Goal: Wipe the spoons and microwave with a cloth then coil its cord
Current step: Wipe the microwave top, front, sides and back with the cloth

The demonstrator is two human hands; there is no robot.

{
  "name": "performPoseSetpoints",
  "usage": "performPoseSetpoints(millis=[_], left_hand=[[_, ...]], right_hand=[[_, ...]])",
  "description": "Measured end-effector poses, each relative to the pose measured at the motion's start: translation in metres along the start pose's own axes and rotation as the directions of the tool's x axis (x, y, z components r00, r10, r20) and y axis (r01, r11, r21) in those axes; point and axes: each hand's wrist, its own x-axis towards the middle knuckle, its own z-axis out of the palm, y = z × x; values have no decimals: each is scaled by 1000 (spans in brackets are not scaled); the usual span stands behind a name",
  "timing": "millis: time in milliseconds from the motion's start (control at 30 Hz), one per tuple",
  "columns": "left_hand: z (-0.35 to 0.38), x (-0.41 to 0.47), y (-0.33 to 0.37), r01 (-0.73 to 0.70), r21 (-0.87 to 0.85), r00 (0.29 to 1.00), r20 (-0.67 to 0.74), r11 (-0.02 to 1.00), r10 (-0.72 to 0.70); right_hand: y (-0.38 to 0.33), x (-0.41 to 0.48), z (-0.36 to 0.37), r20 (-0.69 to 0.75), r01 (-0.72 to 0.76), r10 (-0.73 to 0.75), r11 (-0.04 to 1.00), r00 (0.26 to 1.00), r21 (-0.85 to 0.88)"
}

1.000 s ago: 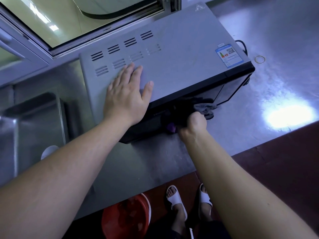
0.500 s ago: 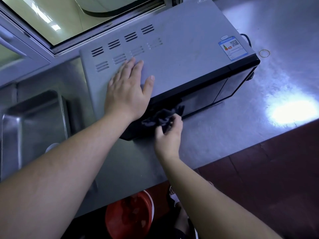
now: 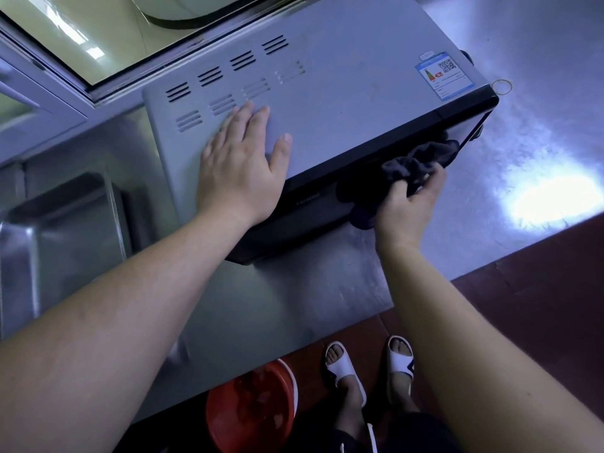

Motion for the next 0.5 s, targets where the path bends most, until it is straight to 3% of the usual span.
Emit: performPoseSetpoints(millis=[200, 267, 367, 433, 500], left_hand=[[0, 0, 0, 9, -6, 1000, 2, 1000, -9], [0, 0, 0, 6, -4, 1000, 5, 1000, -6], [0, 0, 0, 4, -20, 1000, 7, 1000, -4], [-1, 1, -1, 2, -38, 1000, 19, 999, -1], [-2, 4, -3, 9, -49, 999, 37, 999, -7]], right_hand=[[-4, -76, 31, 168, 200, -205, 979, 964, 47], [3, -107, 37, 312, 282, -262, 959, 913, -21], [9, -139, 41, 545, 424, -306, 900, 781, -103], [10, -140, 39, 595, 482, -328, 868, 734, -116], [7, -129, 34, 570, 485, -338, 866, 749, -123]])
